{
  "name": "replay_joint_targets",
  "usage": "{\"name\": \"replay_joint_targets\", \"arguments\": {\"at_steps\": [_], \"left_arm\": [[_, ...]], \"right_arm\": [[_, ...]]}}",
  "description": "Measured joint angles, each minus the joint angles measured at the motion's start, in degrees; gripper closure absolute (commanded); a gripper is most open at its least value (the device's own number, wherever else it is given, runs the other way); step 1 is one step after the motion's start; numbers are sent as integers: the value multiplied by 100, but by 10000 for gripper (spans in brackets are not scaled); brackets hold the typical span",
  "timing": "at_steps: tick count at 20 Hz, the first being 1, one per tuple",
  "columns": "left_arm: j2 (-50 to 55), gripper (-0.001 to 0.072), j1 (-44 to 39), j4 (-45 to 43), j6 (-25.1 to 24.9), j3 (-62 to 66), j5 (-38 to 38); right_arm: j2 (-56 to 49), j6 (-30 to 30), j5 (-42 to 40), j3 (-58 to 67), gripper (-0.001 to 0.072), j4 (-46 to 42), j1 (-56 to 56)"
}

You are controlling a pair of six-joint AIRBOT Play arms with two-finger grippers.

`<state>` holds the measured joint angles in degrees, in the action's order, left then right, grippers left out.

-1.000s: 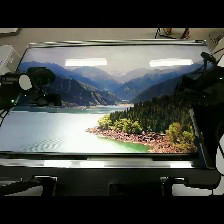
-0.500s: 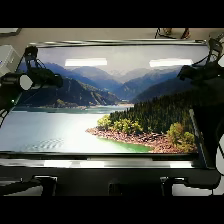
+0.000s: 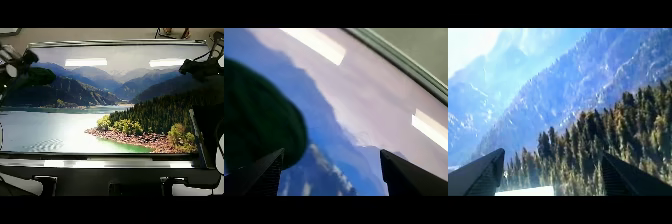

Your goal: Fold the clothes and pants, and hang the long-sleeved shirts on hangers.

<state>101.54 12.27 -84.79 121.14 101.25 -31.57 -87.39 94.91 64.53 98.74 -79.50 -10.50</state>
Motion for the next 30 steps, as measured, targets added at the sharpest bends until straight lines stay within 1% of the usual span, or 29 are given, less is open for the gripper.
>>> {"name": "replay_joint_targets", "arguments": {"at_steps": [1, 2, 4, 6, 7, 9, 11, 13, 14, 15, 16, 17, 19, 20, 21, 22, 24, 25, 26, 28, 30], "left_arm": [[245, -4, 291, 295, 289, 210, -455], [444, -4, 516, 538, 452, 352, -813], [787, -4, 835, 907, 599, 535, -1322], [1091, -4, 975, 1226, 586, 634, -1497], [1237, -4, 1008, 1434, 509, 667, -1449], [1519, -4, 1001, 1987, 201, 697, -1110], [1762, -3, 922, 2627, -186, 721, -581], [1978, -1, 822, 3062, -424, 730, -87], [2065, 51, 769, 3222, -505, 737, 164], [2146, 267, 726, 3329, -551, 737, 332], [2225, 537, 686, 3412, -586, 737, 444], [2275, 683, 658, 3486, -621, 737, 531], [2302, 684, 610, 3585, -682, 739, 581], [2258, 684, 577, 3598, -793, 737, 553], [2155, 683, 538, 3626, -984, 737, 518], [1974, 684, 483, 3650, -1296, 739, 522], [1445, 684, 356, 3668, -2133, 739, 435], [1071, 684, 269, 3670, -2669, 739, 308], [675, 684, 162, 3674, -3185, 739, 144], [-210, 684, -140, 3687, -4111, 743, -328], [-1069, 684, -557, 3676, -4669, 745, -811]], "right_arm": [[0, -7, 76, 0, 18, 15, 0], [0, -24, 144, 0, 18, 46, 0], [0, -68, 247, 0, 18, 114, 0], [0, -105, 315, 0, 18, 168, 0], [0, -109, 343, 0, 18, 190, 0], [0, -116, 376, 0, 17, 227, 0], [0, -131, 398, 0, 16, 289, 0], [0, -133, 448, 0, 16, 393, 0], [0, -133, 492, 0, 16, 474, 0], [0, -133, 542, 0, 16, 549, 0], [0, -133, 623, 0, 16, 634, 0], [0, -133, 713, 0, 16, 715, 0], [15, -133, 894, 0, 16, 852, 0], [35, -142, 962, 0, 16, 898, 0], [63, -186, 1005, 0, 17, 929, 0], [105, -267, 1003, 0, 18, 951, 0], [245, -461, 855, 0, 20, 968, 0], [334, -533, 737, 0, 30, 970, 0], [450, -603, 555, 0, 46, 973, 0], [710, -645, 214, 4, 45, 994, 0], [1005, -647, 11, 7, 45, 1016, 0]]}}
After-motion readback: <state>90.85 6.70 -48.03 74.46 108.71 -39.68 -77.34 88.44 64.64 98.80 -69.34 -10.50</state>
